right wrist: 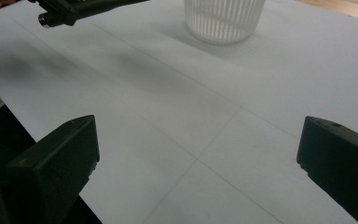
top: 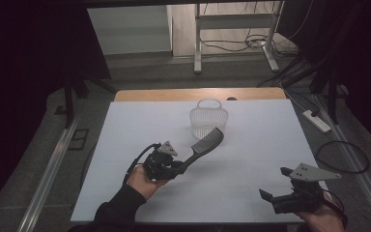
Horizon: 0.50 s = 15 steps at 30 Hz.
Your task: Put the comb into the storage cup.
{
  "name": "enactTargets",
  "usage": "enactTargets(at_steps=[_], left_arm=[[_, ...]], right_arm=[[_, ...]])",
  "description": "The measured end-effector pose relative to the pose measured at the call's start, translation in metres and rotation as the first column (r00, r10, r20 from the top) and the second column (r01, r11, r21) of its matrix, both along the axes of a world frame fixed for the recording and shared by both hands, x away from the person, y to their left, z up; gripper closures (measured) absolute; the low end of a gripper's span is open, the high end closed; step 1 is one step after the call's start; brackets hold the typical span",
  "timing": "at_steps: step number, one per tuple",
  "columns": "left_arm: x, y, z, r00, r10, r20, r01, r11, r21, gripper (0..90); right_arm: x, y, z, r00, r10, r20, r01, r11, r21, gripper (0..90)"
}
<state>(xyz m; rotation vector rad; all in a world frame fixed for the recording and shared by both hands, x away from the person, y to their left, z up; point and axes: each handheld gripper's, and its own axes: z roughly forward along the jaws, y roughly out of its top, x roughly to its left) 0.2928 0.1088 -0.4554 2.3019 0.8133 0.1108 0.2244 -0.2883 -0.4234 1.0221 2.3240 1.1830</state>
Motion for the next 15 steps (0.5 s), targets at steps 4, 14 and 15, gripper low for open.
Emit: enactTargets(at_steps=[4, 14, 15], left_arm=[[-0.002, 0.005, 0.003, 0.9999, 0.006, 0.008, -0.006, 0.9999, -0.014, 72.4], [-0.011, 0.015, 0.007, 0.9996, 0.020, 0.018, -0.020, 0.9994, -0.027, 72.4], [-0.012, 0.016, 0.007, 0.9996, 0.020, 0.018, -0.020, 0.9995, -0.027, 72.4]], right_arm=[[0.005, 0.006, 0.005, 0.9996, 0.027, -0.008, -0.027, 0.999, 0.021, 0.0], [0.015, 0.020, 0.013, 0.9969, 0.069, -0.038, -0.066, 0.995, 0.076, 0.0], [0.017, 0.021, 0.014, 0.9968, 0.068, -0.041, -0.065, 0.995, 0.081, 0.0]])
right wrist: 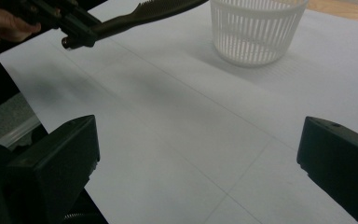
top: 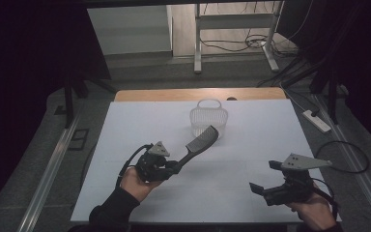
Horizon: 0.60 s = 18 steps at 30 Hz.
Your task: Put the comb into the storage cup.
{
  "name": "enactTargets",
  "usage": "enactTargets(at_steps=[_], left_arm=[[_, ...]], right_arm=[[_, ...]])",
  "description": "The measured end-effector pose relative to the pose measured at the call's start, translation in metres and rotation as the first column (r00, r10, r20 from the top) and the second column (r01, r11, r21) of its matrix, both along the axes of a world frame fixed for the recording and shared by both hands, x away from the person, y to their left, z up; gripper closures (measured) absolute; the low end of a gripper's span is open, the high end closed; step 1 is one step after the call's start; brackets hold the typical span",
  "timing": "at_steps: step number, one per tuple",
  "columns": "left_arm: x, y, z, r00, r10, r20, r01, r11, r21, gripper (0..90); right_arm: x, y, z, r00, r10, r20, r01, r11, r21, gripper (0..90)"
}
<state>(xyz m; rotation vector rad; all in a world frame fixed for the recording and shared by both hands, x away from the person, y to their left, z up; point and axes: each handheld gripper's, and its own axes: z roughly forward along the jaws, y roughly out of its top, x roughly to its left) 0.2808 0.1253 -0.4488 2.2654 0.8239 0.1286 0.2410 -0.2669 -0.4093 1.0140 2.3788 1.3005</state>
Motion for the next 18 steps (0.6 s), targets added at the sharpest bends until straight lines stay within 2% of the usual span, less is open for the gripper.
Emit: enactTargets(at_steps=[3, 7, 9, 13, 18], left_arm=[[-0.003, 0.004, 0.000, 1.0000, 0.003, -0.003, -0.003, 1.0000, -0.009, 72.4], [-0.006, 0.008, 0.001, 0.9999, 0.010, 0.008, -0.010, 0.9998, -0.017, 72.4], [-0.008, 0.009, 0.001, 0.9998, 0.013, 0.012, -0.013, 0.9997, -0.021, 72.4], [-0.011, 0.011, 0.002, 0.9998, 0.012, 0.019, -0.011, 0.9997, -0.021, 72.4], [-0.014, 0.010, 0.002, 0.9997, 0.008, 0.023, -0.008, 0.9996, -0.027, 72.4]], right_arm=[[0.005, 0.004, 0.003, 0.9999, -0.003, -0.015, 0.004, 1.000, 0.020, 0.0], [0.011, 0.013, 0.006, 0.9999, 0.016, -0.007, -0.016, 0.999, 0.028, 0.0], [0.016, 0.019, 0.006, 0.9989, 0.026, -0.038, -0.023, 0.997, 0.068, 0.0], [0.024, 0.031, 0.005, 0.9979, 0.043, -0.047, -0.041, 0.998, 0.038, 0.0], [0.035, 0.041, 0.003, 0.9941, 0.053, -0.095, -0.048, 0.997, 0.055, 0.0]])
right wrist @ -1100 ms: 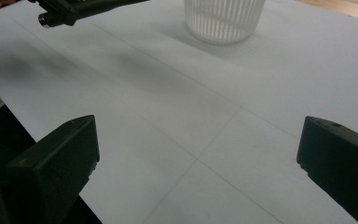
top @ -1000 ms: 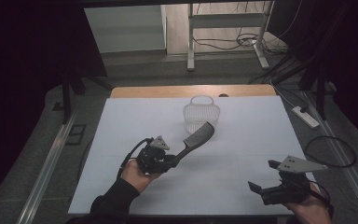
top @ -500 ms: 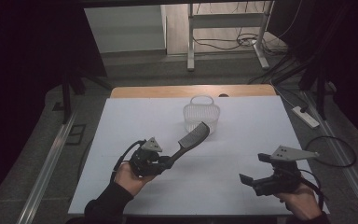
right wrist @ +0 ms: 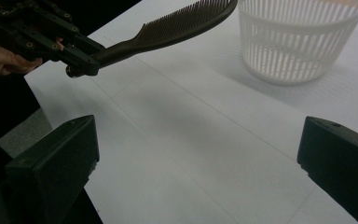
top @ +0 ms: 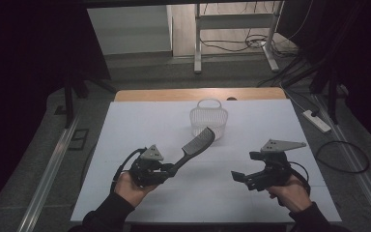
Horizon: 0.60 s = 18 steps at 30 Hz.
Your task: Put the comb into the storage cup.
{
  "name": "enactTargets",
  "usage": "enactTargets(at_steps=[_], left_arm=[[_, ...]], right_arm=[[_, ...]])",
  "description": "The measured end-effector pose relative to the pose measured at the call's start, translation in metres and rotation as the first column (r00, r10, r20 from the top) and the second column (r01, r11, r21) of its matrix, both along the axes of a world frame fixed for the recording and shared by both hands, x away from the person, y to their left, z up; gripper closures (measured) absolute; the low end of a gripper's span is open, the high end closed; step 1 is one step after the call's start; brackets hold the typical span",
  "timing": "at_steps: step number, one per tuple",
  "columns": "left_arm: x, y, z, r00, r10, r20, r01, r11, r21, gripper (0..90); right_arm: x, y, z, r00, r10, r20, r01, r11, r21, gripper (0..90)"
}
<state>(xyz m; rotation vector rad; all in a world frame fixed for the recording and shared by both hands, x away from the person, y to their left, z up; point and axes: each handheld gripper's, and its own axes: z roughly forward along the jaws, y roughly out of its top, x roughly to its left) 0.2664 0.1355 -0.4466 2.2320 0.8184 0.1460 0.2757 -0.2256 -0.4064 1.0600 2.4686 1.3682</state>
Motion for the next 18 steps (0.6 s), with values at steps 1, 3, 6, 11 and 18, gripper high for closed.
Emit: enactTargets(at_steps=[1, 3, 6, 11, 18], left_arm=[[-0.001, 0.000, 0.000, 1.0000, 0.001, 0.001, -0.001, 1.0000, -0.004, 72.5], [-0.002, -0.001, 0.001, 1.0000, 0.000, 0.006, 0.000, 1.0000, -0.005, 72.4], [-0.004, -0.001, 0.002, 0.9999, -0.001, 0.010, 0.001, 1.0000, -0.007, 72.5], [-0.006, -0.002, 0.002, 1.0000, -0.006, 0.006, 0.006, 0.9999, -0.014, 72.5], [-0.008, -0.004, 0.003, 0.9999, -0.008, 0.007, 0.008, 0.9997, -0.022, 72.5]], right_arm=[[0.002, 0.002, 0.000, 0.9999, 0.000, -0.011, 0.000, 1.000, 0.000, 0.0], [0.006, 0.005, -0.002, 0.9995, -0.001, -0.030, 0.001, 1.000, 0.005, 0.0], [0.012, 0.008, -0.004, 0.9986, 0.003, -0.052, -0.002, 1.000, 0.024, 0.0], [0.023, 0.014, -0.006, 0.9966, 0.009, -0.082, -0.005, 0.999, 0.050, 0.0], [0.037, 0.024, -0.008, 0.9916, 0.016, -0.128, -0.005, 0.996, 0.089, 0.0]])
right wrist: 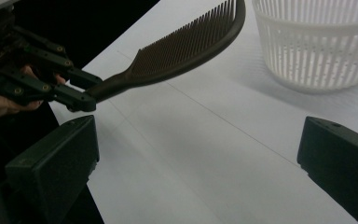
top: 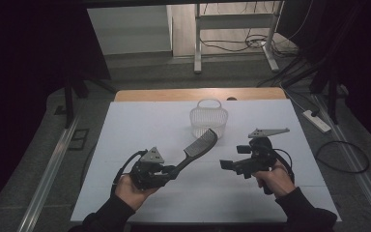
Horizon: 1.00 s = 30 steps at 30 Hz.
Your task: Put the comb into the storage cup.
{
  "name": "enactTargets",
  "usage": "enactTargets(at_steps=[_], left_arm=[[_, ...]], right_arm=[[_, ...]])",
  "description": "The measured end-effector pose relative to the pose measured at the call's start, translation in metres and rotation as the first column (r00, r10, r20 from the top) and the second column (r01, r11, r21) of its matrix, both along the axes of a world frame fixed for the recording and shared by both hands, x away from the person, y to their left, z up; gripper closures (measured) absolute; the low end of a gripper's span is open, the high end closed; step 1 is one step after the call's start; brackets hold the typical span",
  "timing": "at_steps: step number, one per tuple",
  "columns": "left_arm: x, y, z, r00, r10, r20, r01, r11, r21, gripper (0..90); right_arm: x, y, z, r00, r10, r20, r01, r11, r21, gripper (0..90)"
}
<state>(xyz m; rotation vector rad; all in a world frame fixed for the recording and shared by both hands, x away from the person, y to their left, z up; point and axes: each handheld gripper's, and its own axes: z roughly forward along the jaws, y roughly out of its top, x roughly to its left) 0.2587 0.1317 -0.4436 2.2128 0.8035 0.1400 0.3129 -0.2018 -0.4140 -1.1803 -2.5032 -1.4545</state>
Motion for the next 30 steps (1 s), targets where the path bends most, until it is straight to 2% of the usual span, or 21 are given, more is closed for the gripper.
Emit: enactTargets(at_steps=[7, 13, 19, 30], left_arm=[[-0.001, -0.002, 0.000, 1.0000, -0.008, 0.006, 0.008, 1.0000, -0.006, 72.6], [-0.002, -0.004, 0.000, 0.9998, -0.015, 0.010, 0.015, 0.9999, -0.009, 72.6], [-0.002, -0.005, 0.001, 0.9998, -0.015, 0.015, 0.016, 0.9998, -0.013, 72.6], [-0.003, -0.006, 0.002, 0.9995, -0.017, 0.027, 0.018, 0.9996, -0.022, 72.6]], right_arm=[[0.013, 0.011, -0.004, 0.9979, 0.009, -0.065, -0.007, 0.999, 0.035, 0.0], [0.021, 0.018, -0.004, 0.9954, 0.011, -0.095, -0.006, 0.998, 0.056, 0.0], [0.030, 0.027, -0.005, 0.9873, 0.018, -0.158, -0.008, 0.998, 0.068, 0.0], [0.040, 0.041, -0.005, 0.9818, 0.024, -0.189, -0.010, 0.997, 0.071, 0.0]])
